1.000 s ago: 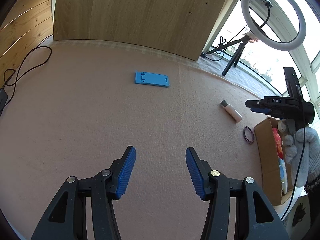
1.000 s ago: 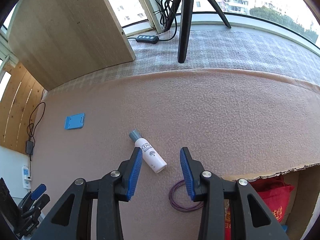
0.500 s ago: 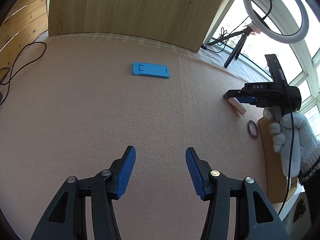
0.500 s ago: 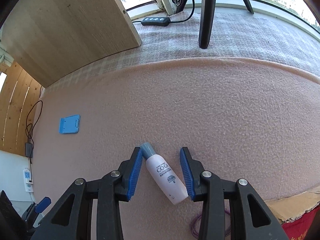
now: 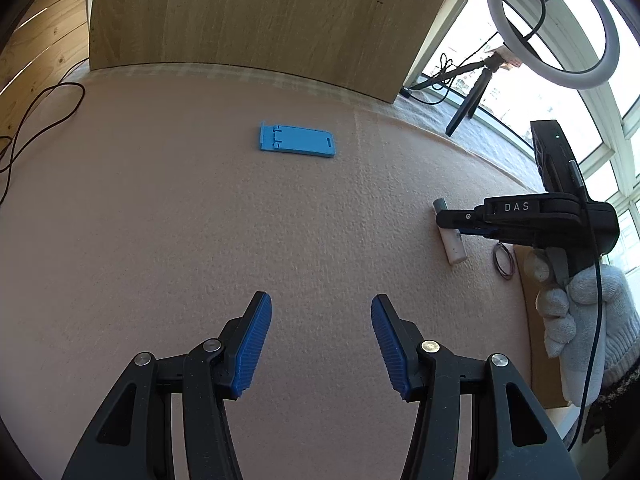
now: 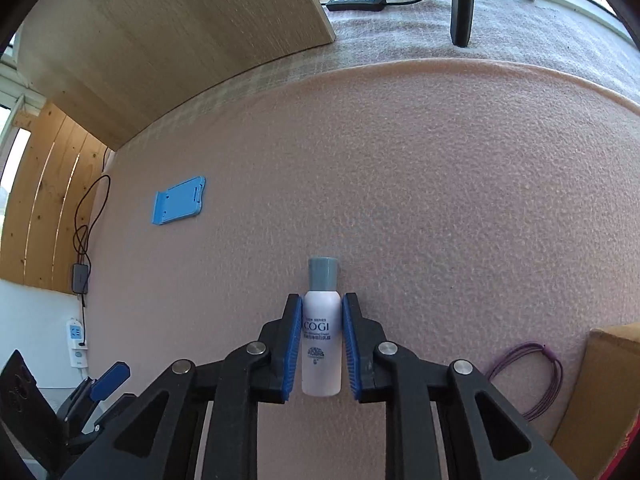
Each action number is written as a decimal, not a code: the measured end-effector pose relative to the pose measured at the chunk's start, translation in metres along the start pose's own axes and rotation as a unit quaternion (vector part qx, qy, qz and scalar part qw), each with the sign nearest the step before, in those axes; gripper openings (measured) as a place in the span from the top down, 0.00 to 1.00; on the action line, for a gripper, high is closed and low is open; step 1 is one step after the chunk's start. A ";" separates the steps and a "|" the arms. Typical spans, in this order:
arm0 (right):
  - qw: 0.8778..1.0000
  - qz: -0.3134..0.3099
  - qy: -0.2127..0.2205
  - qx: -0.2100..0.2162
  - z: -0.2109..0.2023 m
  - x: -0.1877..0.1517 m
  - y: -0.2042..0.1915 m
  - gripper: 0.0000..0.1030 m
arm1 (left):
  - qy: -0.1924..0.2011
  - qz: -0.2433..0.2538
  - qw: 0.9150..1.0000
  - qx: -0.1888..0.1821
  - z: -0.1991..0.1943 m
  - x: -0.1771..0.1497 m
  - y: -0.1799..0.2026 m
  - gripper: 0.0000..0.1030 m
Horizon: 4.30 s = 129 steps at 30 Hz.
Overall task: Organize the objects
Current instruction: 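Close the right gripper on the small white bottle and set it down, then close the left gripper on the small white bottle while the right gripper pinches the purple rubber band, then carry the white bottle and rubber band into the box and open both grippers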
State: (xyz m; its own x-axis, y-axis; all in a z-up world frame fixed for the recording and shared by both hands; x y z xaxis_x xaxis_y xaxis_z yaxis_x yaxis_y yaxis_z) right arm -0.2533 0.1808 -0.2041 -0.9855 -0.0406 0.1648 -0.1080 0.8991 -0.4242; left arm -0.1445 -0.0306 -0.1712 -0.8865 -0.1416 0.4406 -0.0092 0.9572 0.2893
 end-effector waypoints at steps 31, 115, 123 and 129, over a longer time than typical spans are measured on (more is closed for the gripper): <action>0.991 0.054 0.045 -0.114 -0.056 -0.027 0.069 0.70 | -0.050 0.071 0.996 -0.037 0.039 -0.006 0.062 0.46; 0.983 0.059 0.161 -0.063 -0.218 -0.197 0.171 0.97 | -0.054 0.231 0.961 -0.140 0.075 -0.042 0.422 0.79; 0.984 0.051 0.159 -0.062 -0.220 -0.200 0.174 0.94 | -0.055 0.243 0.960 -0.130 0.084 -0.042 0.441 0.78; 0.983 0.061 0.163 -0.056 -0.225 -0.201 0.177 0.83 | -0.046 0.241 0.962 -0.122 0.076 -0.039 0.436 0.78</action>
State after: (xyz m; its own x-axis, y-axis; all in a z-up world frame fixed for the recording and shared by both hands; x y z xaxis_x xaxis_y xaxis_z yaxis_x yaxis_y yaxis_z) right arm -0.0445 0.4459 -0.1121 -0.8942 0.1961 0.4023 0.0421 0.9318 -0.3606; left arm -0.1493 0.4118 -0.1263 -0.7972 0.3377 0.5004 0.5129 0.8161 0.2663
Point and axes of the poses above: each gripper's, at about its wrist camera, not at the fingertips, and z roughly the way its jaws point, y to its right, x to its top, the point moved 7 cm from there along z, roughly the way its jaws point, and after that the axes turned 1 degree about z, right-handed, at the moved point
